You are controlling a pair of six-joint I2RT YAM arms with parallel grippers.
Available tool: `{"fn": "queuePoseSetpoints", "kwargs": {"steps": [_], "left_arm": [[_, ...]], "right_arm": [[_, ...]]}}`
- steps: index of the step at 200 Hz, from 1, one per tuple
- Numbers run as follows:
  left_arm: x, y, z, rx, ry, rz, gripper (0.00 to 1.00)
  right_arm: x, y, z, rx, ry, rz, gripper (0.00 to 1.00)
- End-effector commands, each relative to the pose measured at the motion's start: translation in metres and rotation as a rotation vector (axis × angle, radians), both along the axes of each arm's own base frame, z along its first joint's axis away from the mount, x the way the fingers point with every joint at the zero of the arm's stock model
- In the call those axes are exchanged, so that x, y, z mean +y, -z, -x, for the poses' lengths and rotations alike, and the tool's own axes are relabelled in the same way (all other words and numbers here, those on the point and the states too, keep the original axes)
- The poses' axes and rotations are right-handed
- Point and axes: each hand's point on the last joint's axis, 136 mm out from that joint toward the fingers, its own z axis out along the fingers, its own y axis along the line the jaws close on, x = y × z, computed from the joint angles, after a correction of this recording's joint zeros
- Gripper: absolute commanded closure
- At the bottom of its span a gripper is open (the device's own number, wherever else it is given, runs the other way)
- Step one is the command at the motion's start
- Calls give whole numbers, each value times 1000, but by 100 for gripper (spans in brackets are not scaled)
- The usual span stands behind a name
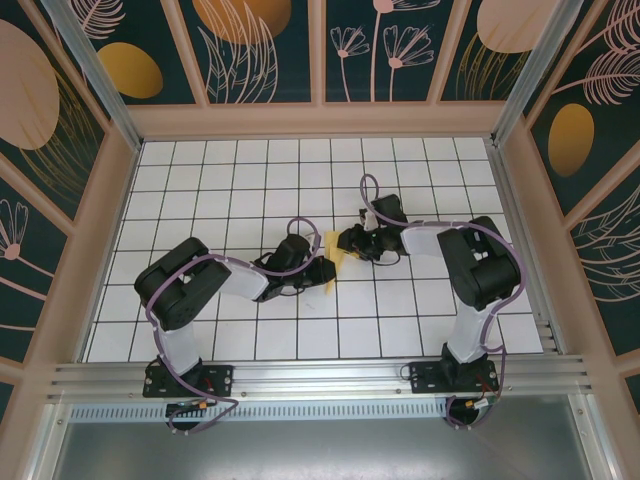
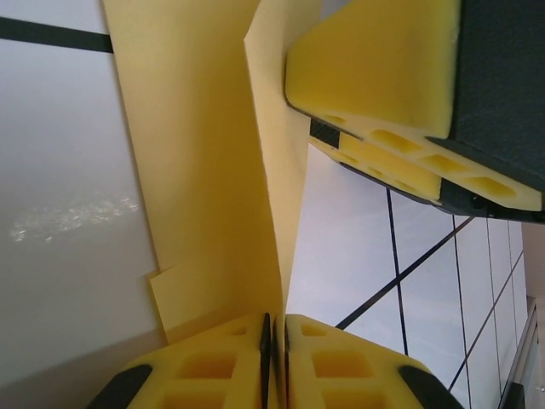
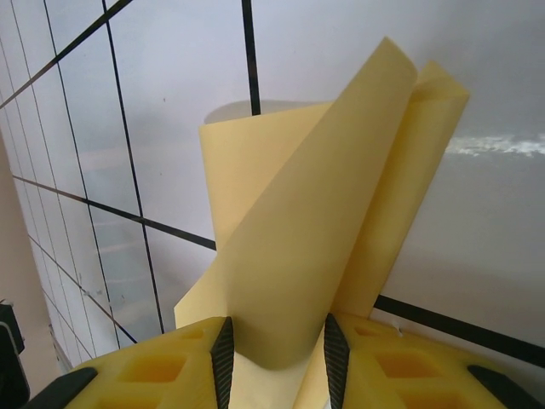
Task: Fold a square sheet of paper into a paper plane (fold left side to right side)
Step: Fold the wing for the fifth time at the center of the table.
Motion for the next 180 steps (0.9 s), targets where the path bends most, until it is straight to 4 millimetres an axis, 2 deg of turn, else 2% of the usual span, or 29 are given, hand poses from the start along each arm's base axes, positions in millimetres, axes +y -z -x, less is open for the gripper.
{"fn": "queuePoseSetpoints", "kwargs": {"steps": [1,39,76,97,143,180], "left_arm": [[1,-7,0,-5,6,17,80],[9,-19,-7,-28,-16,2,70],[21,-33,-15,-41,-42,29,65],[21,-38,-20,-26,-39,74,64],[25,-33,-38,31,-80,140,64],[15,-34,-46,24,-49,152,64]], "right_arm": [[-6,35,13,73,-4,99,63],[-6,38,14,79,-10,111,63],[-6,38,14,80,-11,111,63],[-5,38,14,78,-14,111,63],[-5,38,14,77,-18,113,63],[-4,38,14,76,-22,112,63]]}}
